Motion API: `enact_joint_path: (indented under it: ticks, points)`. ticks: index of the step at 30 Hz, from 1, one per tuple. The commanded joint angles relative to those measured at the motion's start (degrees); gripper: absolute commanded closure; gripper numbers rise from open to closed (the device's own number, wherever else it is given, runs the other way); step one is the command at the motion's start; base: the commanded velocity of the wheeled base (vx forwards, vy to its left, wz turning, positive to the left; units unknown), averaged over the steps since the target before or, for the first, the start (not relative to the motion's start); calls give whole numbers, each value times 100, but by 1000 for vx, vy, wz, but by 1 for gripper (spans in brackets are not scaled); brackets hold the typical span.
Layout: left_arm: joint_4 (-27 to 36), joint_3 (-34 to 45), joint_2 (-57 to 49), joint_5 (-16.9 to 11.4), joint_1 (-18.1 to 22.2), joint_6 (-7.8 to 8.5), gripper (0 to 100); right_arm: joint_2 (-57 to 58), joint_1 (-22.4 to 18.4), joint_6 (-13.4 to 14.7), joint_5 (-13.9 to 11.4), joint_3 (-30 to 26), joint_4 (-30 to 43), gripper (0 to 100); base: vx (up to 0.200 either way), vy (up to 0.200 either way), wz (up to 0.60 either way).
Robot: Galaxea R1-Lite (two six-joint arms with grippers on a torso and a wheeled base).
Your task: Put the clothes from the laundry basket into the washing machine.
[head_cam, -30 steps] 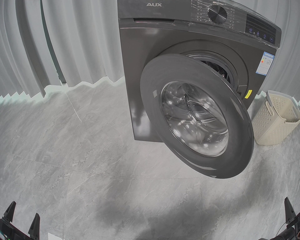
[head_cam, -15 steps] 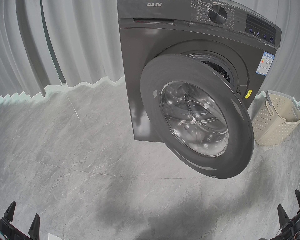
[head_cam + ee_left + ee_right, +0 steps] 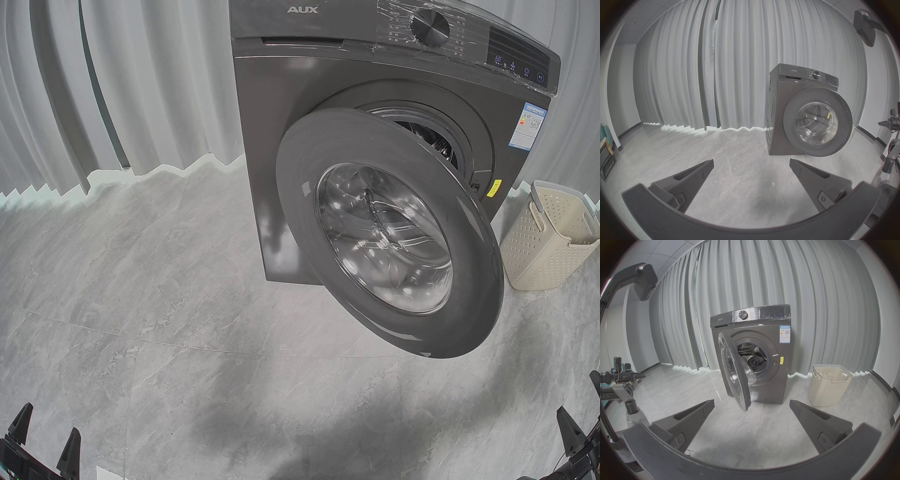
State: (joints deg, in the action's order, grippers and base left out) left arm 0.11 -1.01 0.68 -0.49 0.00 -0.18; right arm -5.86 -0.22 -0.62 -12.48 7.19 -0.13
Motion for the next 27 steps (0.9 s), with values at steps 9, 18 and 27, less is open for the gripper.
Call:
enact_joint_path:
  ticks: [9,18,27]
  points:
    - [-2,101,-68,207,18,27,0,-1505,22,-17,-448,485,-338,0,0,-200,0]
    - [-2,101,-68,198,18,36,0,-3008,461,-122,-931,933,-751,0,0,-111,0]
    - [-2,101,-68,198,0,36,0,-4423,2219,124,-738,1021,-2008,0,0,0,0]
